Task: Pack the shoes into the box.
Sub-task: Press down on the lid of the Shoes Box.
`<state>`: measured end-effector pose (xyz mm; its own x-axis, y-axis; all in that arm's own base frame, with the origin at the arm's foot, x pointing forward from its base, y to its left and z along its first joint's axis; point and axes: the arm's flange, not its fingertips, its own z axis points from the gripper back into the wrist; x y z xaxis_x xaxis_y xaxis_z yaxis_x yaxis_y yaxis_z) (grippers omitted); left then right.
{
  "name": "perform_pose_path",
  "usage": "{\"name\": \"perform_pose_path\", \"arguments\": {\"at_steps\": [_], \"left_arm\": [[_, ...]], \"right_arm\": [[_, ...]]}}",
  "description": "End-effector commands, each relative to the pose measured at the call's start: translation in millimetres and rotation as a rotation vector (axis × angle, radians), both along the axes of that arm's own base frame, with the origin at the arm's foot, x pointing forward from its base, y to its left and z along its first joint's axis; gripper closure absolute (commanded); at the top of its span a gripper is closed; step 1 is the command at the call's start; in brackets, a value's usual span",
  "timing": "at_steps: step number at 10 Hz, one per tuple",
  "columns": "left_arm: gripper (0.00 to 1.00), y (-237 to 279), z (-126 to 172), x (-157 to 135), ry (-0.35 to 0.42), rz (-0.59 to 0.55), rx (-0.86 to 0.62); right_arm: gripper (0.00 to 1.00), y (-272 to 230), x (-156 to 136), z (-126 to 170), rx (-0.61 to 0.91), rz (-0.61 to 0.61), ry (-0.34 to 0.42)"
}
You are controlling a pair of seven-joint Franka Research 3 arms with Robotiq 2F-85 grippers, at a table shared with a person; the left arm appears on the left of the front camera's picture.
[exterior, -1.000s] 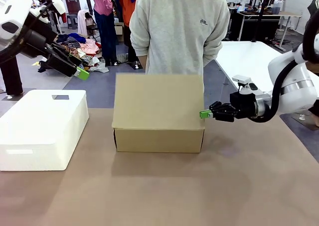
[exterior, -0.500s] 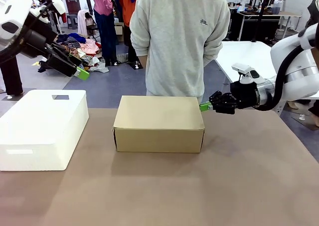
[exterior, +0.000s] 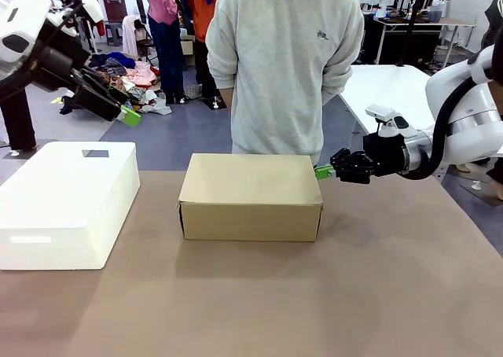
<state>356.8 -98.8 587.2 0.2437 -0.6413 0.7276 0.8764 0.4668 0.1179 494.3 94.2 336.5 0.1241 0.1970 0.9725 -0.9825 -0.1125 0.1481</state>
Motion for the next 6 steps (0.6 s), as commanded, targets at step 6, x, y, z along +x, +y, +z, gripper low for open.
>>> {"name": "perform_pose_path", "arguments": {"at_steps": [6], "left_arm": [[0.04,2,0,2,-0.006,-0.016,-0.006]], "right_arm": [[0.72,-20,-27,86,-0.234,-0.095,0.129]]}}
